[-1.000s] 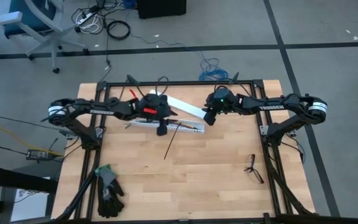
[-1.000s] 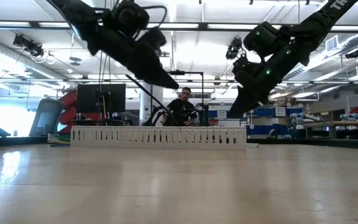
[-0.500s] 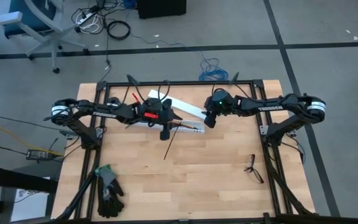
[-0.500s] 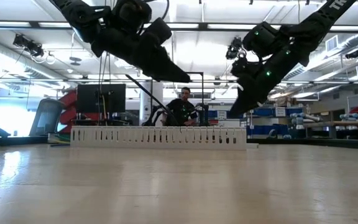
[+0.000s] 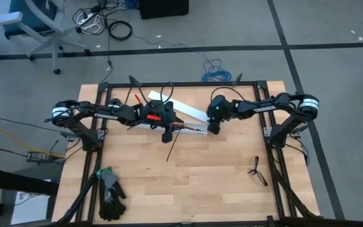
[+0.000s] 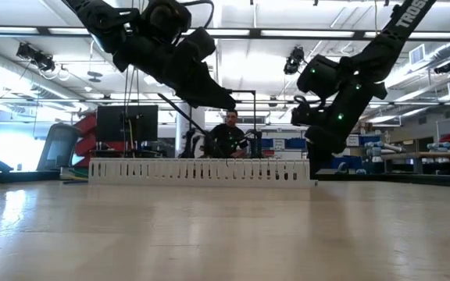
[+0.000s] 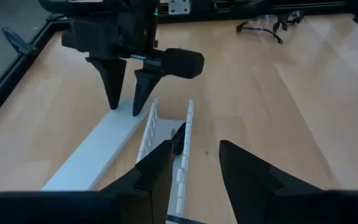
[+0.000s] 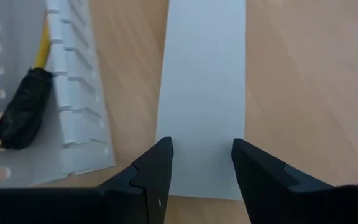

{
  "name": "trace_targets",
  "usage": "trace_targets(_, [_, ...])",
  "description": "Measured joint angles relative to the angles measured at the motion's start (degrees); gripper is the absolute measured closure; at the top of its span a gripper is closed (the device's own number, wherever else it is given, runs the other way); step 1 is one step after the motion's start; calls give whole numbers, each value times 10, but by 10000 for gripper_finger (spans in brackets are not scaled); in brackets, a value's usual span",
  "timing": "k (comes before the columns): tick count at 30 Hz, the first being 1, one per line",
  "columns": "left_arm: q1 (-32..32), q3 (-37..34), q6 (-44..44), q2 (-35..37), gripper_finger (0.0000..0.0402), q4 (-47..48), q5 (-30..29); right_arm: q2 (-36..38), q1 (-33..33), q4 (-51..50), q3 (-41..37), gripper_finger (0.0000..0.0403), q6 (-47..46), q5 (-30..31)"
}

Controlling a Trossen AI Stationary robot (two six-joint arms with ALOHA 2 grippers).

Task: Ziptie cables
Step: Close the white cable duct

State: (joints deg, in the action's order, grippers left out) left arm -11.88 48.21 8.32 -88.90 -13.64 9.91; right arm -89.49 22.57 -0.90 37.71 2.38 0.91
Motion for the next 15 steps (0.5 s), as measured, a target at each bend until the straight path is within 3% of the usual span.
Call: trace_targets(15, [0,0,0,0,259,17,-15,2,4,56,-1,136,36,-6])
